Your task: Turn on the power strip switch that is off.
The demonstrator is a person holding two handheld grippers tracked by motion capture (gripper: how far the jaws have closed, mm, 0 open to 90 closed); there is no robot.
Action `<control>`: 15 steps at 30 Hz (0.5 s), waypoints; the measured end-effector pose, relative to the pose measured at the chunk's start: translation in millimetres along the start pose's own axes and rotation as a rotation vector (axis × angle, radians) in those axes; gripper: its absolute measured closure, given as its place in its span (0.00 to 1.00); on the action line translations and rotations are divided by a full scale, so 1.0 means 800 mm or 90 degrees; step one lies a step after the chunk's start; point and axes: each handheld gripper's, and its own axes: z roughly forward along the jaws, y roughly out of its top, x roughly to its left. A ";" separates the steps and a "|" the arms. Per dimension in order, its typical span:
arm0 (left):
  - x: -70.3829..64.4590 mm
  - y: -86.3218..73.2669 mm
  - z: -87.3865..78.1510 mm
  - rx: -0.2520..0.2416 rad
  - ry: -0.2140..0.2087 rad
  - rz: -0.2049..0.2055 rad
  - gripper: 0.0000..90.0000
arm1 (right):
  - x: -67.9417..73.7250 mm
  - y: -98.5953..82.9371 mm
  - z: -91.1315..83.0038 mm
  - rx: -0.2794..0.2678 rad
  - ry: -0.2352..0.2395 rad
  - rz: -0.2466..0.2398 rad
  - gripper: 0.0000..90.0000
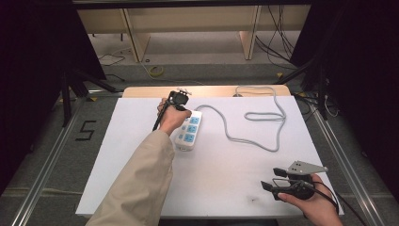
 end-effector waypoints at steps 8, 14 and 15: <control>0.009 -0.009 -0.024 0.001 -0.005 -0.003 0.51 | 0.000 0.000 0.000 0.000 0.001 0.000 0.31; 0.020 -0.027 -0.039 -0.005 -0.048 -0.038 0.42 | 0.001 0.000 0.000 0.001 0.000 0.001 0.31; 0.021 -0.030 -0.042 -0.011 -0.066 -0.051 0.41 | 0.000 0.000 0.000 0.001 0.000 0.000 0.31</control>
